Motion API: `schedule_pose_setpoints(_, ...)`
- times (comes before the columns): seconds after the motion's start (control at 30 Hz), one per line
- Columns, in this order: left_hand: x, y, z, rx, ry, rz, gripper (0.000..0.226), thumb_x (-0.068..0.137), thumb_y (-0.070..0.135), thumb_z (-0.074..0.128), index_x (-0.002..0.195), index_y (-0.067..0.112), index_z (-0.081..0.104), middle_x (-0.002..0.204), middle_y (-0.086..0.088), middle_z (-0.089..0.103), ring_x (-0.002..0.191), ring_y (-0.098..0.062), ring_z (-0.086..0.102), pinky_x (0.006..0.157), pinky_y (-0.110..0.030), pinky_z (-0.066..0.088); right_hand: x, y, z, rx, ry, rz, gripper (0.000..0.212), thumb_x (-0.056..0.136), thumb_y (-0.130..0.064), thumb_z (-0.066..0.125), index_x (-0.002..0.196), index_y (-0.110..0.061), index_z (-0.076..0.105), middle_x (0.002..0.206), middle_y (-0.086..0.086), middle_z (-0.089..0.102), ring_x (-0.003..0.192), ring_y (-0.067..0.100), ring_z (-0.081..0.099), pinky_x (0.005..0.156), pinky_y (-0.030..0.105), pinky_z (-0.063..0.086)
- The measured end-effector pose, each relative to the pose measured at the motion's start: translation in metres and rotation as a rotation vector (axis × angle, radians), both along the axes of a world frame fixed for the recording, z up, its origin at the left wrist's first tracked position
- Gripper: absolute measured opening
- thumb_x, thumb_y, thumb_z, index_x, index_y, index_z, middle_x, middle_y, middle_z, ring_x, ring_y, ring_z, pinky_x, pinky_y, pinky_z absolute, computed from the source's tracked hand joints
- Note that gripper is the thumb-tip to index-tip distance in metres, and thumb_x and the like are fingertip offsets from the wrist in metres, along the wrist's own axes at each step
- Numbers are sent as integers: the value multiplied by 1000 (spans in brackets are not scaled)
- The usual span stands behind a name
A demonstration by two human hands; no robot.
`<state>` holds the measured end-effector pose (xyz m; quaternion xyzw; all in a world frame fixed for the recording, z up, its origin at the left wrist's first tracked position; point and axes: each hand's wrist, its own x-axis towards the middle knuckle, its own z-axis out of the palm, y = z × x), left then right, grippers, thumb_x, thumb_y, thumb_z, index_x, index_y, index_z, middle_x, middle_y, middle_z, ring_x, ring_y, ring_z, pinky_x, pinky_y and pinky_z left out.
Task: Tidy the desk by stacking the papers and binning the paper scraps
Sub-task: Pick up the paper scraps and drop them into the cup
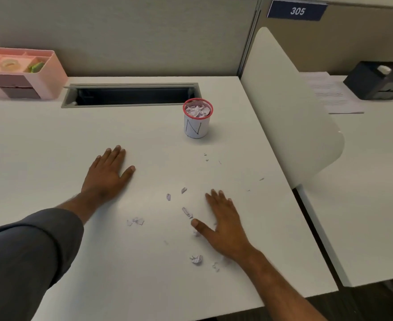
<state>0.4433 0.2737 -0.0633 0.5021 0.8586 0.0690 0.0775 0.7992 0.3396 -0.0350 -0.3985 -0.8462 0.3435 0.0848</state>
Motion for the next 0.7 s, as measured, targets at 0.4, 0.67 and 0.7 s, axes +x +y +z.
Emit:
schedule_pose_setpoints(0.4, -2, -2, -2, 24, -20, -9, 71, 102, 59, 24, 161, 21, 12, 169, 5, 4, 155, -15, 0, 126, -36, 2, 67, -22, 10, 153, -203, 219, 124, 63, -90, 54, 153, -35, -10, 161, -18, -16, 148, 6, -14, 120, 33, -8)
schedule_pose_setpoints(0.67, -4, -3, -3, 25, -33, -22, 72, 101, 60, 21, 161, 21, 12, 169, 5, 3, 155, -14, -2, 126, -36, 1, -9, -32, -11, 262, -322, 24, 130, 60, -100, 32, 151, -24, -22, 161, -8, -20, 147, 8, -22, 121, 42, -10)
schedule_pose_setpoints(0.7, -5, -2, -4, 31, -34, -24, 72, 101, 60, 21, 161, 21, 12, 169, 5, 3, 155, -14, -2, 126, -36, 1, -20, -28, -13, 269, -318, -1, 128, 60, -100, 29, 151, -25, -22, 162, -7, -18, 147, 8, -22, 121, 41, -12)
